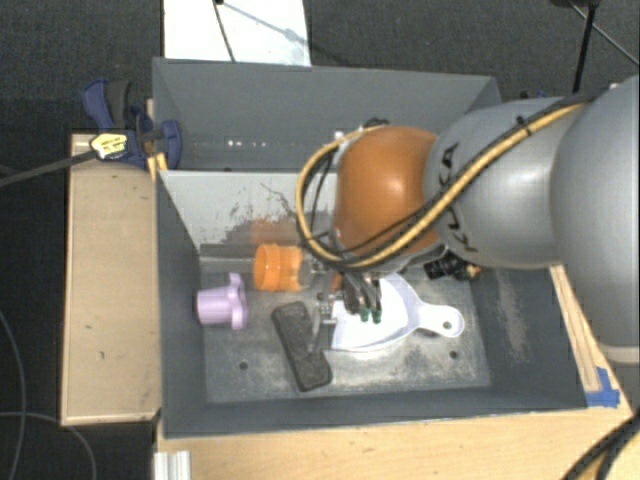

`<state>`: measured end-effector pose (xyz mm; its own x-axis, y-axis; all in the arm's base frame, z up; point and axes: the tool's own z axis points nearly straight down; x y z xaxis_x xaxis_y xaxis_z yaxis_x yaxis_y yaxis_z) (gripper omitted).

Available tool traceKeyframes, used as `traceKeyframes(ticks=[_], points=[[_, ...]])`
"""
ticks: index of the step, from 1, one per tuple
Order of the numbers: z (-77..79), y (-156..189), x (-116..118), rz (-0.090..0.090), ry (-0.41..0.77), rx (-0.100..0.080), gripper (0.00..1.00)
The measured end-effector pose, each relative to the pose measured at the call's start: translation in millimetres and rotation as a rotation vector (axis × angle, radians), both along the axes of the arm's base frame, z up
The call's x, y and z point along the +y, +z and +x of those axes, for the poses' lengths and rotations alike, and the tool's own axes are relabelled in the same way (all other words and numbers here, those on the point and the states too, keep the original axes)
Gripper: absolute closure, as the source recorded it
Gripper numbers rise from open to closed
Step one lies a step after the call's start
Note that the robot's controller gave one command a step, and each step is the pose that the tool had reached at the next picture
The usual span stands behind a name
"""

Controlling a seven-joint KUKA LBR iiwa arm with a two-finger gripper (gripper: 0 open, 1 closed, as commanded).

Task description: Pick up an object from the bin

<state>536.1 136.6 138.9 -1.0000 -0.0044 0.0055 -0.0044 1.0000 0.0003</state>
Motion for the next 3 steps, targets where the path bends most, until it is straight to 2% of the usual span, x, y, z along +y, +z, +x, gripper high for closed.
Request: traceKeyframes(ticks=[1, 2, 3], points=[[2.1, 4.4, -0.7, 0.001, -0.005, -0.008, 0.0], [43.9, -16.7, 68.0, 0.001, 0.071, -0.011, 0.0], [49.5, -4.1, 107.9, 0.003, 0.021, -0.01, 0.0]])
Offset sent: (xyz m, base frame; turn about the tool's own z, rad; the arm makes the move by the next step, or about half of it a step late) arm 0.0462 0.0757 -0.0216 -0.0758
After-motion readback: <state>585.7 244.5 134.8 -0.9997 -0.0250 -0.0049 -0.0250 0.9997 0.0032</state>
